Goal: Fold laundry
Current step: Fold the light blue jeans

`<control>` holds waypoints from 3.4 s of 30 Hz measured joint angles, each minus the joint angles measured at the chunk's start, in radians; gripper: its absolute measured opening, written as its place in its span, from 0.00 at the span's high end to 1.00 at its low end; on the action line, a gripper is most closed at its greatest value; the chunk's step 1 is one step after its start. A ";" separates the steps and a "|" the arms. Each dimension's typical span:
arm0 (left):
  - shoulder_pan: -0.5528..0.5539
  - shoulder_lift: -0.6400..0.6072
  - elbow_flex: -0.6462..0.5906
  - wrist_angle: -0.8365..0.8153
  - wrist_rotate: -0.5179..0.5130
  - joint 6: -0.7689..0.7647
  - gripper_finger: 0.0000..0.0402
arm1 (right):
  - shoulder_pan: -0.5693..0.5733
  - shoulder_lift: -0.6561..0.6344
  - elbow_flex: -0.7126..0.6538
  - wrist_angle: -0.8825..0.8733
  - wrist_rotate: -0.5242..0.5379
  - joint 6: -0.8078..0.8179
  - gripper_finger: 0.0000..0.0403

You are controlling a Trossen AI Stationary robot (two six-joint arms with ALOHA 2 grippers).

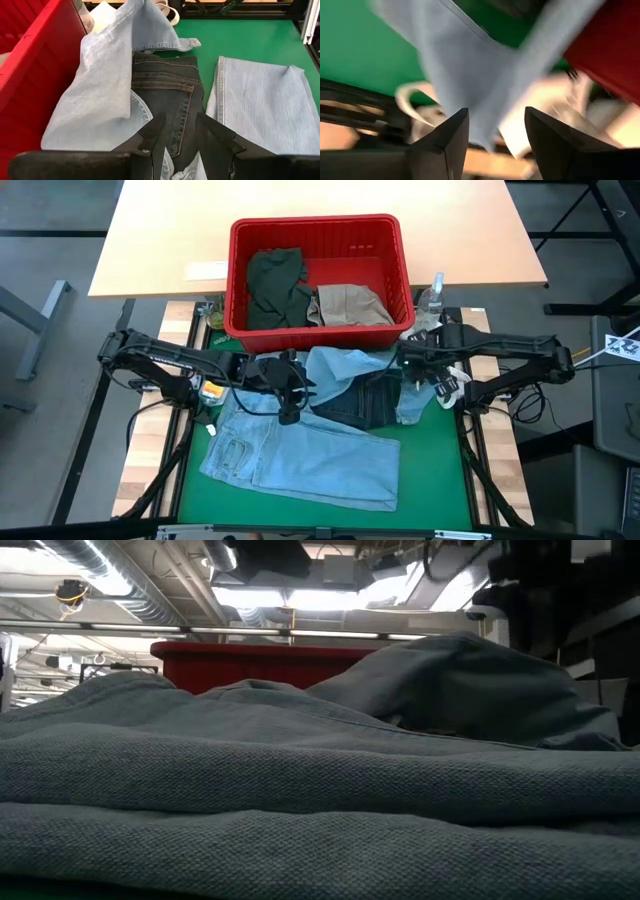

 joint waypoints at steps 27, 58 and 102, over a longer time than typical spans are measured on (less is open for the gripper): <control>-0.005 -0.002 0.000 0.041 0.018 -0.133 0.75 | 0.655 0.038 -0.039 0.268 -0.101 -0.085 0.53; -0.144 -0.002 0.000 0.029 0.006 -0.131 0.75 | 0.553 0.096 -0.054 0.498 -0.173 -0.002 0.53; -0.162 -0.002 0.000 0.032 0.010 -0.132 0.75 | 0.956 0.477 -0.221 0.822 0.043 0.000 0.53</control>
